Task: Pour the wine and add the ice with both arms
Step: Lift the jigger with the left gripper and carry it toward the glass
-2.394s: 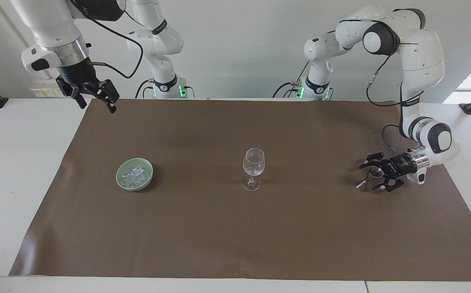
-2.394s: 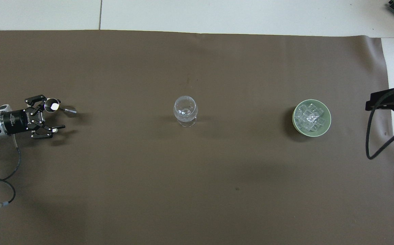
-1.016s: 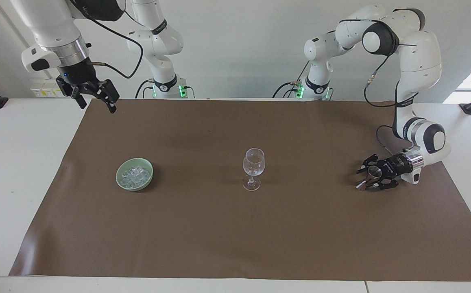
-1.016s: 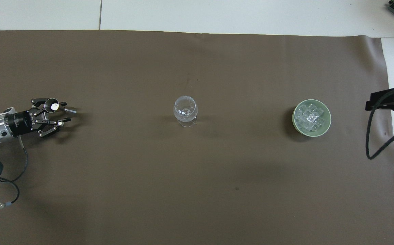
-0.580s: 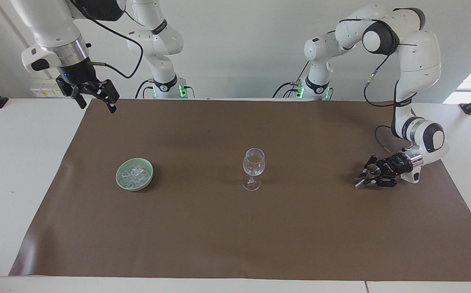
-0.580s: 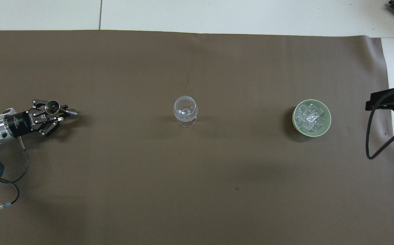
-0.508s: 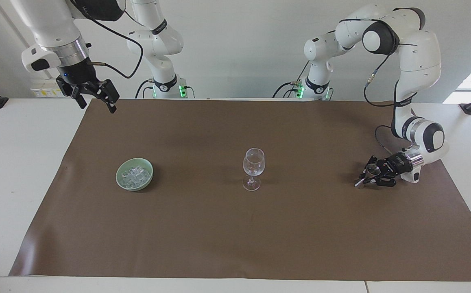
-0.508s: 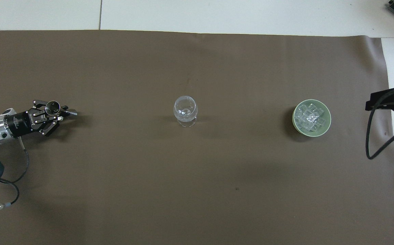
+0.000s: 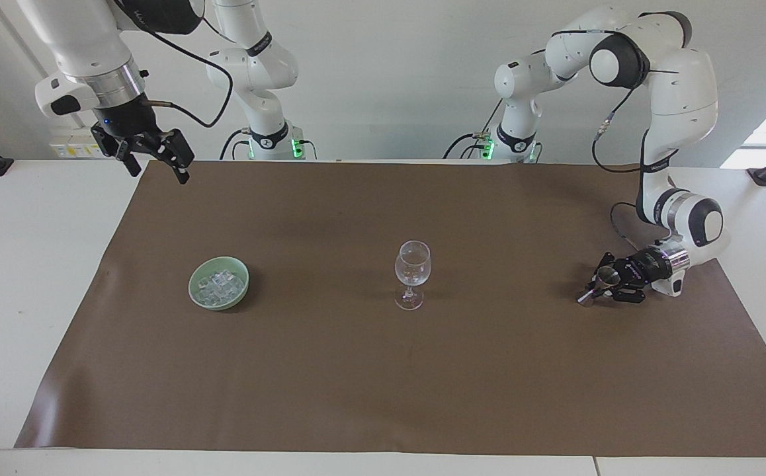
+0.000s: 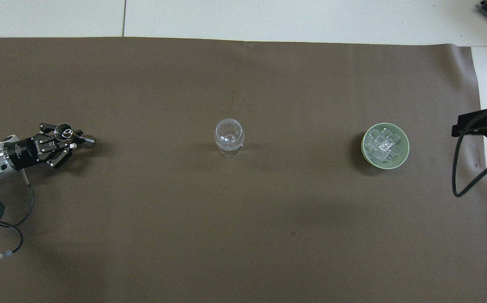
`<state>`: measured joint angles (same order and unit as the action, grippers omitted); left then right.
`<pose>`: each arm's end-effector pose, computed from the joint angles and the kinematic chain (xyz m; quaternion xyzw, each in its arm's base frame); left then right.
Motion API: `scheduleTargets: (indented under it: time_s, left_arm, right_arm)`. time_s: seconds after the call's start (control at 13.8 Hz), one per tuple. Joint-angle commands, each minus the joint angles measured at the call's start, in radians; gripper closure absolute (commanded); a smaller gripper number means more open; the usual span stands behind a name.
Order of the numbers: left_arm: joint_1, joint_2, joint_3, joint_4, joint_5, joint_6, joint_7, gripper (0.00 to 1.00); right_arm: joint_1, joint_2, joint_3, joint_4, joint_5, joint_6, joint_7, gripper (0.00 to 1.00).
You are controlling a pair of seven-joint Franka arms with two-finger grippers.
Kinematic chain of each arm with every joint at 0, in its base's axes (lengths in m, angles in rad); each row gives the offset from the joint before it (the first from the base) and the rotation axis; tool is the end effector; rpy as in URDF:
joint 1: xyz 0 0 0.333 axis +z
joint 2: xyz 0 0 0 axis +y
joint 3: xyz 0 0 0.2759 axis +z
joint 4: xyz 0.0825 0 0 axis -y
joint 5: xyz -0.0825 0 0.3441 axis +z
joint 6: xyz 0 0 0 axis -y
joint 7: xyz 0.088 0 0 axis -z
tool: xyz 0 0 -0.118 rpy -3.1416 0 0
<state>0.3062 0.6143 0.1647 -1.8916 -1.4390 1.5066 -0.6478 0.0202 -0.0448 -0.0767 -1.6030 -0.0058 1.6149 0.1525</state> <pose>0.5287 0.1276 0.2012 0.4377 0.6072 -0.4014 0.5279 0.5068 -0.0302 0.5863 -0.9942 0.1042 -0.0283 0.0002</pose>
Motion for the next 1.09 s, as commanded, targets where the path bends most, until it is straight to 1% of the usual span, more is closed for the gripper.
scheduleTargets:
  time_s: [0.0, 0.15, 0.22, 0.29, 0.44, 0.58, 0.8, 0.94, 1.02]
  left_arm:
    - [-0.004, -0.021, 0.006, 0.020, -0.024, -0.045, -0.065, 1.00]
    - [-0.010, -0.031, 0.006, 0.020, -0.026, -0.069, -0.067, 1.00]
    - [-0.021, -0.053, 0.006, 0.020, -0.026, -0.071, -0.073, 1.00]
    - [-0.056, -0.088, 0.007, 0.016, -0.026, -0.066, -0.082, 1.00]
    - [-0.093, -0.125, 0.009, 0.009, -0.024, -0.059, -0.110, 1.00]
    - [-0.120, -0.145, 0.009, 0.009, -0.026, -0.059, -0.119, 1.00]
    - [-0.203, -0.218, 0.010, 0.000, -0.026, -0.028, -0.183, 1.00]
    - [-0.220, -0.231, 0.006, -0.007, -0.026, -0.005, -0.211, 1.00]
    - [-0.246, -0.238, 0.006, -0.007, -0.029, -0.003, -0.222, 1.00]
  right_arm:
    - [-0.009, -0.007, 0.005, -0.009, 0.026, 0.000, -0.010, 0.00]
    - [-0.009, -0.007, 0.005, -0.009, 0.026, 0.000, -0.010, 0.00]
    - [-0.009, -0.007, 0.005, -0.011, 0.026, 0.000, -0.010, 0.00]
    - [-0.009, -0.007, 0.005, -0.009, 0.026, 0.000, -0.010, 0.00]
    - [-0.009, -0.007, 0.005, -0.009, 0.026, 0.000, -0.010, 0.00]
    - [-0.009, -0.007, 0.005, -0.009, 0.026, 0.000, -0.010, 0.00]
    - [-0.009, -0.007, 0.005, -0.011, 0.026, 0.000, -0.010, 0.00]
    - [-0.009, -0.007, 0.005, -0.009, 0.026, 0.000, -0.010, 0.00]
    - [-0.009, -0.007, 0.005, -0.009, 0.026, 0.000, -0.010, 0.00]
